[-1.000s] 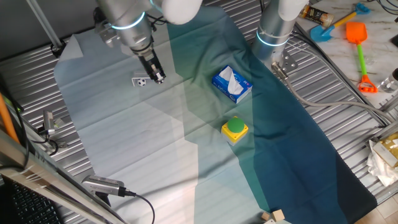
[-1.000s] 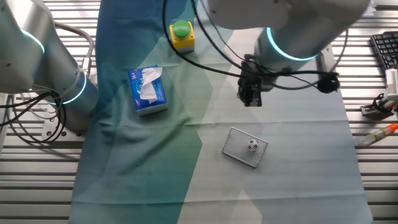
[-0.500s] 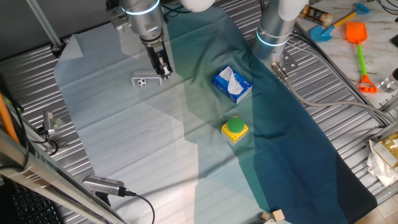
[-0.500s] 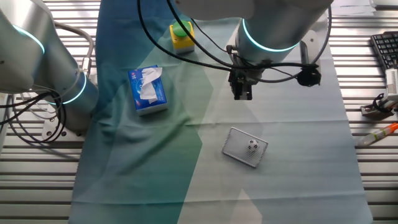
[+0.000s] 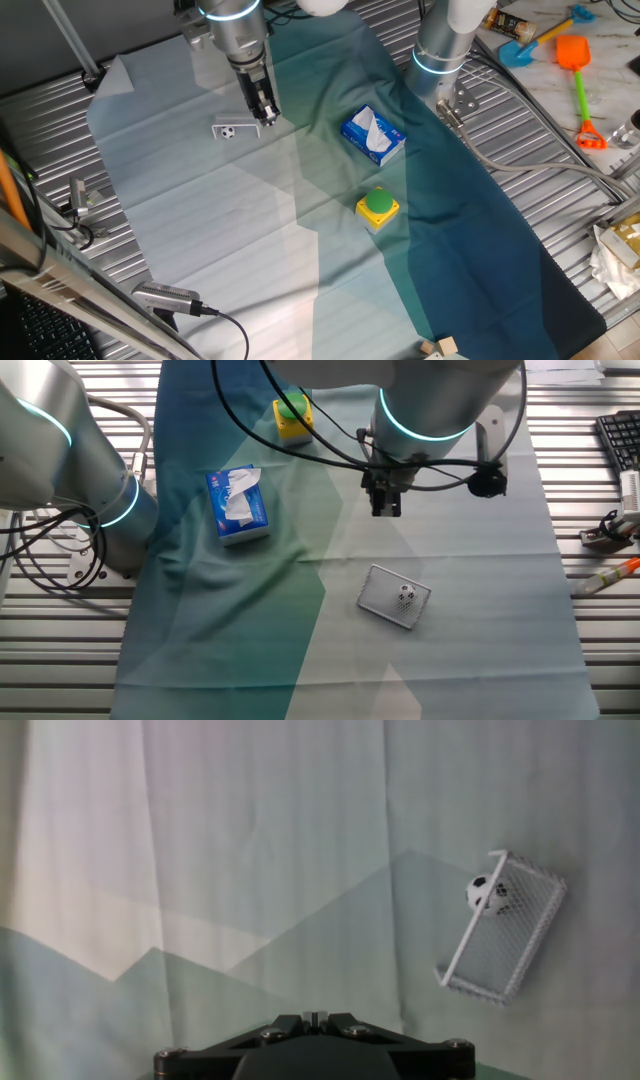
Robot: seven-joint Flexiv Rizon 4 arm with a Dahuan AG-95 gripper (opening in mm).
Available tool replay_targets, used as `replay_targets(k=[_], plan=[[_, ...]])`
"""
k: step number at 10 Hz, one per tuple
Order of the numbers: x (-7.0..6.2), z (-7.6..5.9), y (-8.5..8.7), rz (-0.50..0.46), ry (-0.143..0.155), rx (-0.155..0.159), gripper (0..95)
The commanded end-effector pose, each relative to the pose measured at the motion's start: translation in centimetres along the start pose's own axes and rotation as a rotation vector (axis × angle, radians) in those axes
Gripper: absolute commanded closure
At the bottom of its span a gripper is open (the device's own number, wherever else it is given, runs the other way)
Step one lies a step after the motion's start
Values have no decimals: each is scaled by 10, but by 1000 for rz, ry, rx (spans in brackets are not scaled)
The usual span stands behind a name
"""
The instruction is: Push the soccer ball into the goal
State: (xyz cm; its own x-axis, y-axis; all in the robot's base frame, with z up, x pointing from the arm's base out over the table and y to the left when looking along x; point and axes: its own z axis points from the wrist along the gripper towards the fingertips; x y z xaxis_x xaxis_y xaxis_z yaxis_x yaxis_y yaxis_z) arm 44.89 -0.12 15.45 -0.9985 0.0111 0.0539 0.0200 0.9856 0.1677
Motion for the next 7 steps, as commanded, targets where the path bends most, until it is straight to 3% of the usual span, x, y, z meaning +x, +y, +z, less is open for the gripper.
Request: replay_targets(k=[1, 7], plan=[[0, 0, 2, -3, 3, -14, 950], [0, 0, 2, 11, 8, -14, 950]])
